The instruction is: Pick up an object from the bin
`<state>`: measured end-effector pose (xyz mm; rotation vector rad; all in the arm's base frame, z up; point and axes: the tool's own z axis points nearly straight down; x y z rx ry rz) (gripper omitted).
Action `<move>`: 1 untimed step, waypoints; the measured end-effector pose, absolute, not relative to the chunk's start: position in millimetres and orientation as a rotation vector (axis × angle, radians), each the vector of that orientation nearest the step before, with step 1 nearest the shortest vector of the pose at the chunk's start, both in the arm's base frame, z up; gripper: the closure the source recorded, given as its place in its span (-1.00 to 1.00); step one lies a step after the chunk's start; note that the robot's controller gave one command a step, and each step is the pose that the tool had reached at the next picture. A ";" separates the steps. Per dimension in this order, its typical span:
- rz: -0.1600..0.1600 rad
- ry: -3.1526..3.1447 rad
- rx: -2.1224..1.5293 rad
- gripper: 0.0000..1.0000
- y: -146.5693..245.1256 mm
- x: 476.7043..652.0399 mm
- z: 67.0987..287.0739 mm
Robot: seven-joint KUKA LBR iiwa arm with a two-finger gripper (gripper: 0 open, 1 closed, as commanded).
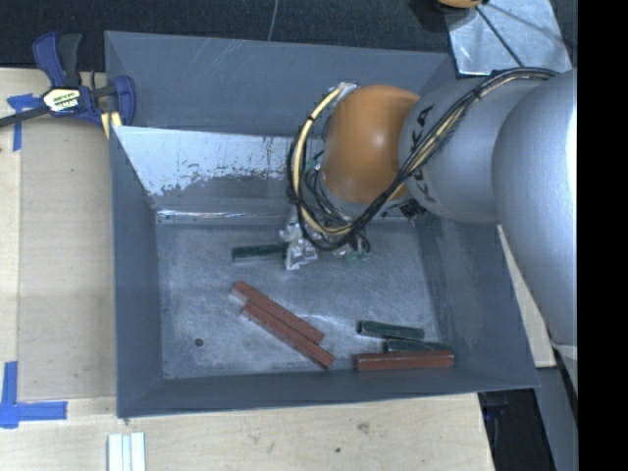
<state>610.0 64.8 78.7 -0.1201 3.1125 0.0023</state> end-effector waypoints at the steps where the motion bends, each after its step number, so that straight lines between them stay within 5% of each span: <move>1: 0.000 3.136 -0.116 1.00 64.0 598.9 204.8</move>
Offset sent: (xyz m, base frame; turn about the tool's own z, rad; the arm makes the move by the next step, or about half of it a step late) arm 0.0000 0.0000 0.0000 0.0000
